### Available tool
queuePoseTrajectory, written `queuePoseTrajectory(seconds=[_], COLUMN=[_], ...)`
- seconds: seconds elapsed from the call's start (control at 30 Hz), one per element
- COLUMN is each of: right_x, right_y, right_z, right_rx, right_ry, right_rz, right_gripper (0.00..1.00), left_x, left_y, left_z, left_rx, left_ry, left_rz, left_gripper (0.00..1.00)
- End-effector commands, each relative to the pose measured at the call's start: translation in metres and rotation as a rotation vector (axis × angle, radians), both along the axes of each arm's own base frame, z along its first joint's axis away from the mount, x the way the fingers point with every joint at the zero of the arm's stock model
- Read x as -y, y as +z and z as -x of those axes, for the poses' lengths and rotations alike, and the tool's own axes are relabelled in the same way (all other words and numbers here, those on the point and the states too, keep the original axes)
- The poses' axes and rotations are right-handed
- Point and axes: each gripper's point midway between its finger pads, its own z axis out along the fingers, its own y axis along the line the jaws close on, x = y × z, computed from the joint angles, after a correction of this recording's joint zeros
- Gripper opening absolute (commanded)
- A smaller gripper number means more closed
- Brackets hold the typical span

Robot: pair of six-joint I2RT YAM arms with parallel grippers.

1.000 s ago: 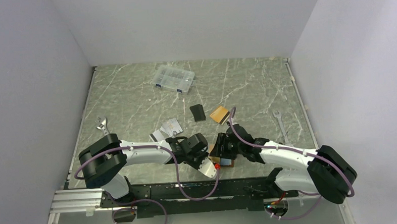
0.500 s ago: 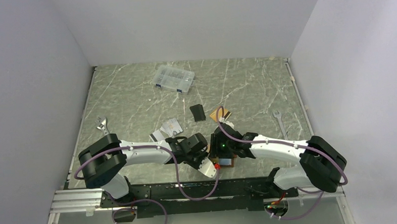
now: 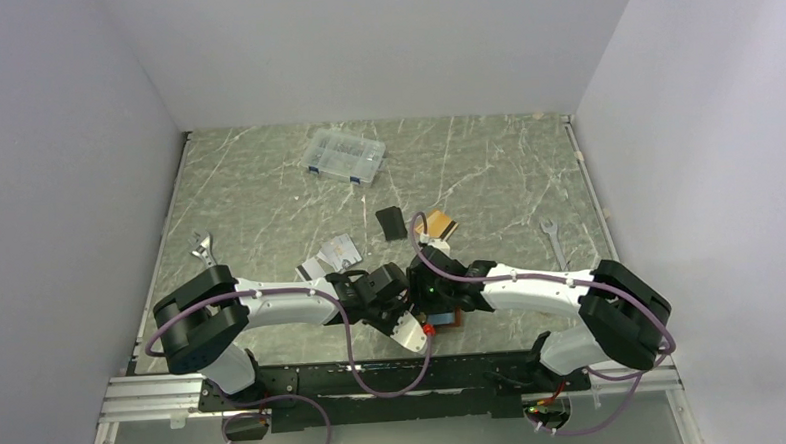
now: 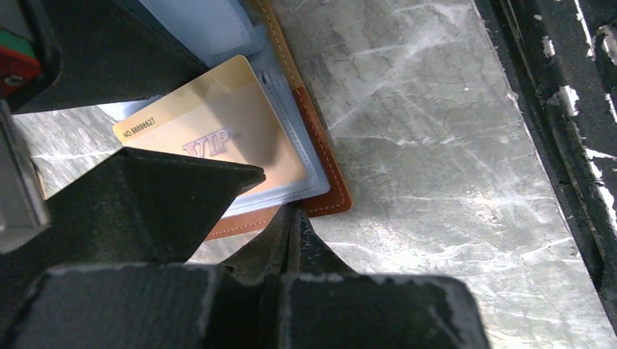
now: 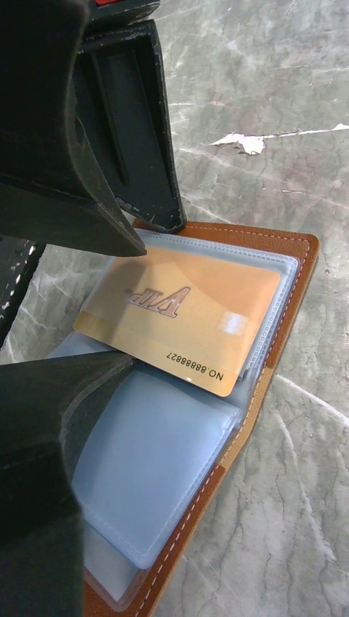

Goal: Put the credit cards into the card holder
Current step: Insert the credit card into the card holder.

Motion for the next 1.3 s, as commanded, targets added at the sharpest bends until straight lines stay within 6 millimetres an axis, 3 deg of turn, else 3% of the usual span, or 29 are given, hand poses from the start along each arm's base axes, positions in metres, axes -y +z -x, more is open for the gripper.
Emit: queuePoseTrajectory(seconds=[0.0, 0.3, 0.5, 0.87, 1.27], right_x=[-0.020, 0.002, 0.001, -0.017, -0.043], right_y=[0.014, 0.011, 0.015, 0.010, 0.029], right_z=[-0.001, -0.001, -0.008, -0.015, -0.025], right_rx=[0.044, 0.041, 0.044, 0.045, 0.082], right_ry=[0.050, 0.023, 0.020, 0.037, 0.093], right_rz=[-0.040, 0.046, 0.076, 0.030, -0.044], right_gripper=[0.54, 0.57, 0.58, 0.57, 0.53], left_x=[-0.028, -0.031, -0.031, -0.032, -0.033], left_y=[-0.025, -0.026, -0.024, -0.024, -0.024], left_z=[0.019, 0.019, 0.019, 0.020, 0.021], left_rx=[-0.091, -0.089, -0.087, -0.083, -0.082], left_ry=[0.002, -0.005, -0.003, -0.007, -0.016], left_rz=[-0.111, -0.118, -0.118, -0.107, -0.104], left_gripper=[0.00, 0.00, 0.00, 0.00, 0.00])
